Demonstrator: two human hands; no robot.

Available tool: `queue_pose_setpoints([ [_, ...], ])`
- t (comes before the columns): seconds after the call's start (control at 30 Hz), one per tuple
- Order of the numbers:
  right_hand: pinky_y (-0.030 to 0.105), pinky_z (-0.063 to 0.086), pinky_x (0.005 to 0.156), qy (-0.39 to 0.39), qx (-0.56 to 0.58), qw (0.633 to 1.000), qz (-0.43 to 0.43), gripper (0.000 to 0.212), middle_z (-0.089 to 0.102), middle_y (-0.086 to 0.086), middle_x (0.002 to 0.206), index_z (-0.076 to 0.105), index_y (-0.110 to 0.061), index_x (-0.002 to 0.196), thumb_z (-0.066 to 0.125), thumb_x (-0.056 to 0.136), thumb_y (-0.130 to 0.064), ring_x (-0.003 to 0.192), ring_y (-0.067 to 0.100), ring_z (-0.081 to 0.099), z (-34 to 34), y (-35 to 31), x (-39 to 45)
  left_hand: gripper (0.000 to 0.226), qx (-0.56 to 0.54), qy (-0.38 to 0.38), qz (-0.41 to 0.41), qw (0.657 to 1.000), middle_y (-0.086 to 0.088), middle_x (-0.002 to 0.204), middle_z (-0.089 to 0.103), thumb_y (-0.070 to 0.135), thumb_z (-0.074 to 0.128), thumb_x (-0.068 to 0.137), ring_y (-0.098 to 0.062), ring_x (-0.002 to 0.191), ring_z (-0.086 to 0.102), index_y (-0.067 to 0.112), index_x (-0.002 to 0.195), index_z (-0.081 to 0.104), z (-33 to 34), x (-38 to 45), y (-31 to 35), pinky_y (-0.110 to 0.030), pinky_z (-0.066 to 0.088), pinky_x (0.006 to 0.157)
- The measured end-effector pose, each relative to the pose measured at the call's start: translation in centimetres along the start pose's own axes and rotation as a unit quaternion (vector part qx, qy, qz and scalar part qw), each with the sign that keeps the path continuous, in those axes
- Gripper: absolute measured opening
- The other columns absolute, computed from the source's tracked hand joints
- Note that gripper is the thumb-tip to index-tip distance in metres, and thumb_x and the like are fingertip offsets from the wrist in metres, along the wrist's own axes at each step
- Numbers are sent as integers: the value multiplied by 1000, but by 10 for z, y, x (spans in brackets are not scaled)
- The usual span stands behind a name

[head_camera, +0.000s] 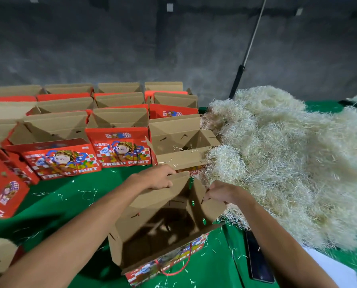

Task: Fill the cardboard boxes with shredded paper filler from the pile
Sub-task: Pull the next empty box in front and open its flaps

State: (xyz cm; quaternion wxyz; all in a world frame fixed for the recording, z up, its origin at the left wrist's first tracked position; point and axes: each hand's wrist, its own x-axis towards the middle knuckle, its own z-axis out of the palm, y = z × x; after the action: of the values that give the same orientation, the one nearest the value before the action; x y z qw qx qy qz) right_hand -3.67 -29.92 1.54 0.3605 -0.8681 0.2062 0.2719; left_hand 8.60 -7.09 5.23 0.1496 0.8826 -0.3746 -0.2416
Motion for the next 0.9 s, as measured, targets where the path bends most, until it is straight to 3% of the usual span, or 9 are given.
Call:
queue_pose_setpoints([
  [0.2, 37, 62, 70, -115, 107, 987, 24, 29, 74, 17, 105, 67, 2, 112, 69, 88, -13, 91, 30, 74, -40, 5, 7, 18, -43, -26, 13, 999, 4, 97, 70, 21, 70, 83, -16, 88, 66, 34, 95, 70, 2, 24, 22, -39, 53, 76],
  [0.27, 35, 61, 64, 17, 129, 991, -13, 22, 75, 18, 93, 67, 6, 101, 65, 93, -14, 85, 30, 75, -53, 13, 20, 22, -24, -65, 3, 998, 3, 108, 68, 23, 72, 85, -12, 88, 62, 36, 102, 69, 2, 36, 31, -33, 50, 73],
  [0.33, 29, 56, 60, 227, 60, 971, -46, 29, 72, 9, 82, 66, -4, 85, 63, 97, -31, 80, 27, 73, -66, 24, 38, 31, -9, -110, -18, 994, 0, 121, 64, 27, 72, 87, -14, 95, 59, 30, 117, 66, 2, 48, 39, -32, 46, 79],
  [0.43, 33, 55, 76, 364, -16, 930, -43, 61, 67, 9, 119, 56, -12, 128, 60, 90, -59, 98, 26, 68, -76, 40, 62, 38, 17, -172, -59, 983, -2, 119, 64, 33, 71, 88, -20, 103, 60, 20, 123, 64, 1, 62, 47, -33, 46, 82],
  [0.53, 54, 42, 105, 320, -68, 945, 14, 114, 12, 13, 163, 7, -18, 157, 58, 75, -77, 141, 38, 36, -81, 50, 91, 22, 23, -202, -75, 976, 0, 98, 65, 32, 69, 91, -15, 87, 59, 16, 106, 66, 5, 74, 44, -30, 44, 72],
  [0.6, 55, 25, 116, 286, -61, 956, 34, 130, -15, 14, 163, -13, -20, 157, 57, 68, -83, 148, 44, 12, -81, 53, 112, 15, 14, -218, -88, 972, 4, 91, 62, 31, 68, 90, -11, 82, 57, 19, 100, 65, 9, 80, 34, -28, 44, 69],
  [0.7, 61, 17, 118, 268, -3, 962, 55, 142, -26, 16, 160, -24, -21, 154, 65, 62, -84, 147, 50, 2, -86, 58, 139, 15, -6, -233, -93, 968, 7, 92, 64, 32, 70, 89, -9, 83, 59, 23, 100, 67, 10, 91, 27, -26, 46, 70],
  [0.8, 66, 23, 114, 247, 9, 967, 61, 136, -26, 16, 160, -24, -27, 154, 70, 67, -76, 146, 51, 11, -88, 62, 162, 28, -106, -218, -86, 967, 7, 111, 67, 31, 73, 87, -8, 96, 64, 29, 115, 68, 7, 99, 30, -26, 51, 80],
  [0.9, 50, 51, 97, 254, 43, 966, 32, 110, -12, 18, 163, -8, -28, 158, 71, 84, -49, 131, 41, 48, -83, 65, 174, 38, -227, -194, -55, 953, 7, 119, 68, 30, 77, 83, -9, 109, 64, 30, 120, 68, 5, 107, 34, -28, 50, 98],
])
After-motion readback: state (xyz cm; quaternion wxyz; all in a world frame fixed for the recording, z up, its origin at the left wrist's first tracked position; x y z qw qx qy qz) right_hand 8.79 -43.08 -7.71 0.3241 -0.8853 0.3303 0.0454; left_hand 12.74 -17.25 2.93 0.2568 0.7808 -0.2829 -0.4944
